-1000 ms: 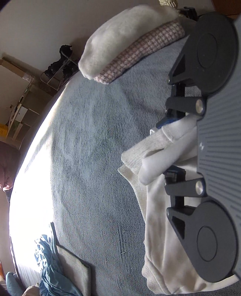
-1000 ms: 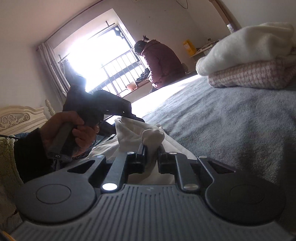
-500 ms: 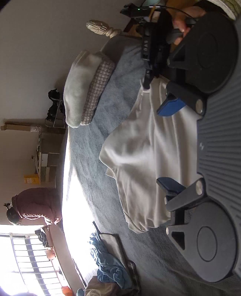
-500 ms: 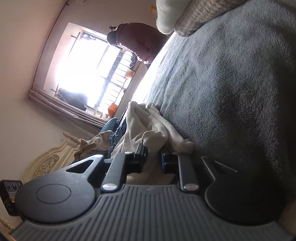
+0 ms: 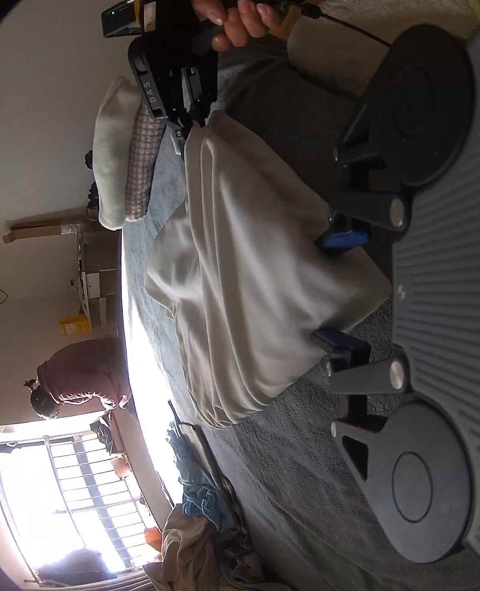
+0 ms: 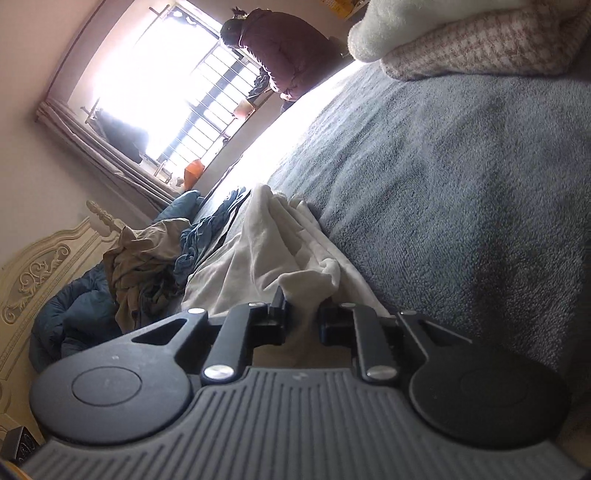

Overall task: Fold clothes
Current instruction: 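Fold the held hoodie over with both grippers and lower it, then open the right gripper and lift it off while the left gripper holds the fold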

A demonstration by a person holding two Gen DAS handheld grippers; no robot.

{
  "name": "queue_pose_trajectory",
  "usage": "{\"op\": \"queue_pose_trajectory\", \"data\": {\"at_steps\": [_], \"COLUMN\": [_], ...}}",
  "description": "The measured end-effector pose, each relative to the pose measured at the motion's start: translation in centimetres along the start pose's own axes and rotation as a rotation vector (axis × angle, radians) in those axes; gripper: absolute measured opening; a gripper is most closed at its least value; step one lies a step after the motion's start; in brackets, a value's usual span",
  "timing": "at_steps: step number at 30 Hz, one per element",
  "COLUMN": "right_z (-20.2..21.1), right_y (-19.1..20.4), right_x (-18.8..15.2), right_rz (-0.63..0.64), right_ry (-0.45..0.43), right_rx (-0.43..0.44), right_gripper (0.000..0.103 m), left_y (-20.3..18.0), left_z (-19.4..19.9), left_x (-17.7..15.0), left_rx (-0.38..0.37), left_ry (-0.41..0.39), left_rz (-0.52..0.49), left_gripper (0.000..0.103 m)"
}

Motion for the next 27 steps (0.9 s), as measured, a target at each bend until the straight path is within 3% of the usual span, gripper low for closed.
{"op": "queue_pose_trajectory", "data": {"at_steps": [2, 4, 7, 11, 13, 15, 16, 18, 22, 27], "right_z": [0.7, 1.8, 3.2, 0.9, 1.8, 3.4, 4.3, 5.4, 3.6, -5.0], "right_y": [1.0, 2.1, 1.9, -2.4, -2.2, -1.5, -1.5, -1.4, 0.9, 5.6], "right_x": [0.6, 1.4, 1.5, -2.0, -1.9, -0.8, 0.1, 2.0, 5.5, 8.3], "right_rz": [0.033, 0.07, 0.164, 0.219, 0.211, 0.239, 0.256, 0.268, 0.309, 0.502], "right_ry": [-0.018, -0.046, -0.059, 0.047, 0.011, -0.018, -0.046, -0.089, -0.09, 0.037], "right_rx": [0.006, 0.028, 0.002, -0.081, -0.044, -0.043, -0.071, -0.102, -0.046, -0.01], "right_gripper": [0.011, 0.01, 0.01, 0.01, 0.014, 0.025, 0.033, 0.037, 0.039, 0.041], "left_y": [0.0, -0.4, -1.2, -1.3, -1.1, -1.0, -1.0, -1.1, -1.2, -1.2], "left_z": [0.2, 0.4, 0.2, -0.6, -0.6, -0.5, -0.4, -0.3, -0.2, -0.2], "left_x": [-0.2, -0.5, -1.2, -1.7, -1.8, -1.9, -2.0, -2.1, -2.4, -2.7], "left_rx": [0.029, 0.051, 0.076, 0.058, 0.056, 0.048, 0.044, 0.041, 0.04, 0.04], "left_ry": [-0.016, -0.009, -0.016, -0.005, -0.008, -0.016, -0.022, -0.035, -0.057, -0.072], "left_rz": [-0.033, -0.09, -0.174, -0.175, -0.183, -0.184, -0.184, -0.194, -0.206, -0.209], "left_gripper": [0.026, 0.021, 0.02, 0.019, 0.019, 0.019, 0.02, 0.02, 0.021, 0.021]}}
Point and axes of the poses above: each gripper's, at about its wrist camera, not at the fingertips, and z roughly against the way its jaws point, y to its left, x to its top, the point moved 10 cm from there along -z, roughly the way its jaws point, and after that the axes turned 9 degrees about z, right-handed, at the moved point
